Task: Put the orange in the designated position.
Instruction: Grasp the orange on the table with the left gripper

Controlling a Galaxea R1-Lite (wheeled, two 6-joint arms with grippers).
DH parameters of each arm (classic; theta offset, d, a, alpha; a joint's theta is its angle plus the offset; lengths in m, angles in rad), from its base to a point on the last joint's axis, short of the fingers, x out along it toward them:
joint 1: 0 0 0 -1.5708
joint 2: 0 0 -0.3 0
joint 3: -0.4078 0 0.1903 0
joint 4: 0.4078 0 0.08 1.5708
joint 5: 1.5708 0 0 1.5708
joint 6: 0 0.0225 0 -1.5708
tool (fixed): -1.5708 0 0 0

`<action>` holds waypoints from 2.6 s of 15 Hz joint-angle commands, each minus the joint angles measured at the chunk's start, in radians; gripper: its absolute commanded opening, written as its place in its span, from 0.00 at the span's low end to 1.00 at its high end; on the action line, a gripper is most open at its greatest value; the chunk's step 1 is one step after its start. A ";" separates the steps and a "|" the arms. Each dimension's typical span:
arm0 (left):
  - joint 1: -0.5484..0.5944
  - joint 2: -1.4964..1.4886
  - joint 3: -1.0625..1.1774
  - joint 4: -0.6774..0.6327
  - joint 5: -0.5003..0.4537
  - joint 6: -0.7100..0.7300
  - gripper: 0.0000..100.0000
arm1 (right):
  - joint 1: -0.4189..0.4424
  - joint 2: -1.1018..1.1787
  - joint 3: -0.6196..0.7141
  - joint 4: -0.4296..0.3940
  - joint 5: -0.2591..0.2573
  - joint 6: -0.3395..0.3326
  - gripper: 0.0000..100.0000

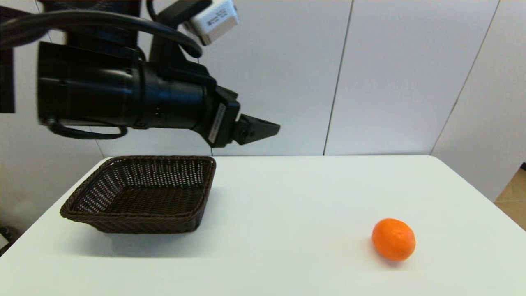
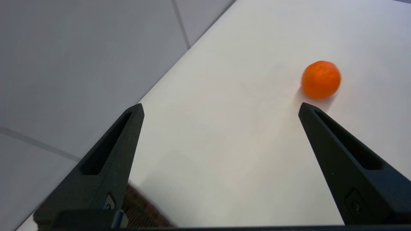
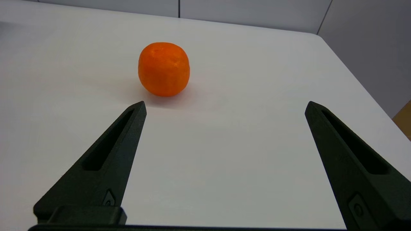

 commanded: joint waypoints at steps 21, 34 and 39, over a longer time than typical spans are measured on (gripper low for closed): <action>-0.291 0.623 -0.281 -0.162 -0.139 0.037 1.00 | 0.000 0.000 0.000 0.002 0.001 -0.001 1.00; -0.292 0.783 -0.312 -0.364 -0.151 0.046 1.00 | 0.000 0.000 0.000 0.000 0.001 -0.001 1.00; -0.294 0.815 -0.327 -0.390 -0.151 0.045 1.00 | 0.000 0.000 0.000 0.000 0.001 -0.001 1.00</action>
